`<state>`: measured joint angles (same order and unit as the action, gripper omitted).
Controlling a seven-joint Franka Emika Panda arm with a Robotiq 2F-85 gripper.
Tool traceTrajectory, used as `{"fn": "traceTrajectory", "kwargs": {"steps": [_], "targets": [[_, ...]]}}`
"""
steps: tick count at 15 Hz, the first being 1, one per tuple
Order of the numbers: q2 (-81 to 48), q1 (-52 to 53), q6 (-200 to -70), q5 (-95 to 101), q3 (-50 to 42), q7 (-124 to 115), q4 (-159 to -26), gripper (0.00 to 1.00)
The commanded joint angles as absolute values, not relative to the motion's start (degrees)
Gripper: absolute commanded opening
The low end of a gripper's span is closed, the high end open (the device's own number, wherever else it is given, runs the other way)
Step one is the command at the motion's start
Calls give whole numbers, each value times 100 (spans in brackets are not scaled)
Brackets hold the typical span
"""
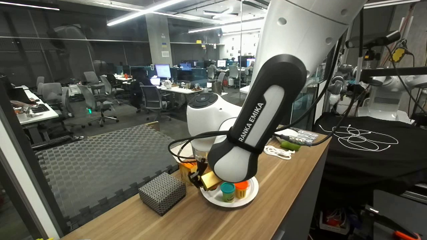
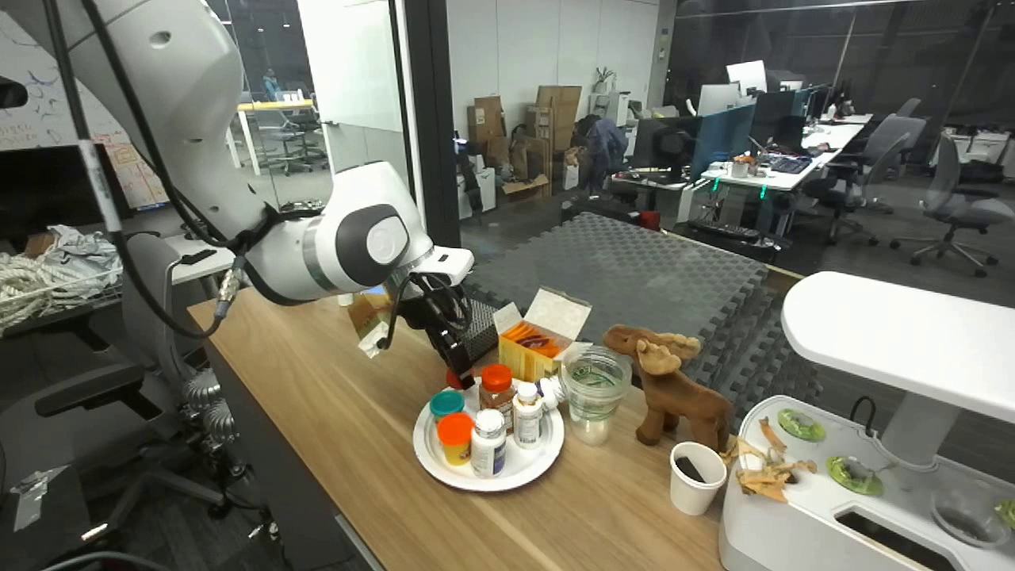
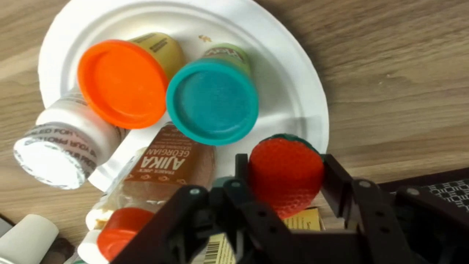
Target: Pick up all the objects surrounding the white plate and arrange them on the plate
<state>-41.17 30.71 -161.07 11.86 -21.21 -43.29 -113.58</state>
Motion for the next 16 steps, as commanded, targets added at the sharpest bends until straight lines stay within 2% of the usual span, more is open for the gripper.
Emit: {"fn": "traceTrajectory", "kwargs": {"steps": [1,4,5,11,16], "targets": [[-4291,3059,-15996,1318,-2202,-4398,-11091,76],[-4179,3047,-16036,1309,-2215,-4372,-11143,97],[-4083,3025,-16060,1301,-2188,-4332,-11192,100],[-3156,2745,-15789,1270,-1920,-3932,-11517,100],[-1830,1511,-15249,1028,-775,-1802,-12301,100]]}}
